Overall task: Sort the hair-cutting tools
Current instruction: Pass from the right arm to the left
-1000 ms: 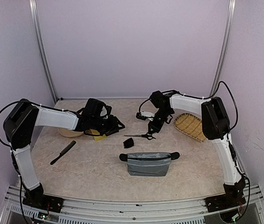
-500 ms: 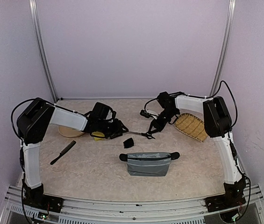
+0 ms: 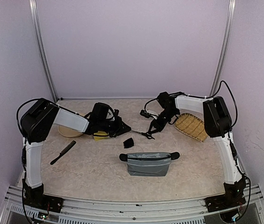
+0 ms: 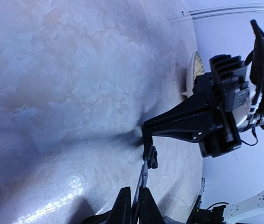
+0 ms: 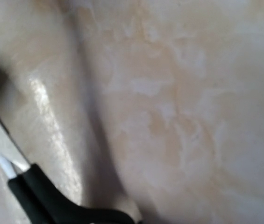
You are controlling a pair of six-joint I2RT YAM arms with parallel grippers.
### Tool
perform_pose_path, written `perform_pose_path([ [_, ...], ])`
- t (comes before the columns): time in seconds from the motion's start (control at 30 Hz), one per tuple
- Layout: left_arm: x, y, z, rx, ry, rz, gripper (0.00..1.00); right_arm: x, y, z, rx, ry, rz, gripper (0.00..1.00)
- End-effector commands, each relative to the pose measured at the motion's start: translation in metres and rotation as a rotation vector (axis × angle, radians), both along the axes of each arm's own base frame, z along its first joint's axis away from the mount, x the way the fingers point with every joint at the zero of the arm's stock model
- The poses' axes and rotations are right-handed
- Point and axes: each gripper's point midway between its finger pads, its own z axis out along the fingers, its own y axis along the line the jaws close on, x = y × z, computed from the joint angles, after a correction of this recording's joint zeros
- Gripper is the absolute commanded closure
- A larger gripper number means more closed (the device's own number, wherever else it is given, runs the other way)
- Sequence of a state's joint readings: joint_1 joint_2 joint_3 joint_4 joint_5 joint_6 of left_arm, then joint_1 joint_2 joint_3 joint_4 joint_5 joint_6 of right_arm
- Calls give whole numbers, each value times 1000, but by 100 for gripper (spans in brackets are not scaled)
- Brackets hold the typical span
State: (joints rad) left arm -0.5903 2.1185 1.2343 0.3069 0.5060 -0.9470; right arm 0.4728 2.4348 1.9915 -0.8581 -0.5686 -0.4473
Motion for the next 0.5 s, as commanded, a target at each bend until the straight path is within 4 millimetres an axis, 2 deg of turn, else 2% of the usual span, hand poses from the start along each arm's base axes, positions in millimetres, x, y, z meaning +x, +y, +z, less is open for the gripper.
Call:
perform_pose_path([
  [0.0, 1, -6, 18, -88, -39, -38, 100, -14, -12, -21, -88, 47, -5, 100],
  [0.13, 1, -4, 35, -100, -71, -41, 100, -6, -12, 10, -81, -21, -13, 99],
  [0.17, 1, -3, 40, -102, -84, -41, 100, -5, -12, 20, -79, -35, -15, 90],
  [0.2, 2, -2, 48, -106, -104, -41, 100, -3, -14, 33, -75, -57, -20, 86],
  [0.23, 2, 0, 55, -105, -124, -41, 100, -2, -16, 47, -68, -83, -26, 79],
  [0.33, 2, 3, 86, -100, -209, -59, 100, 1, -24, 99, -17, -173, -38, 65],
  [0.47, -3, 7, 125, -59, -361, -111, 100, -12, -37, 162, 102, -230, -10, 54],
])
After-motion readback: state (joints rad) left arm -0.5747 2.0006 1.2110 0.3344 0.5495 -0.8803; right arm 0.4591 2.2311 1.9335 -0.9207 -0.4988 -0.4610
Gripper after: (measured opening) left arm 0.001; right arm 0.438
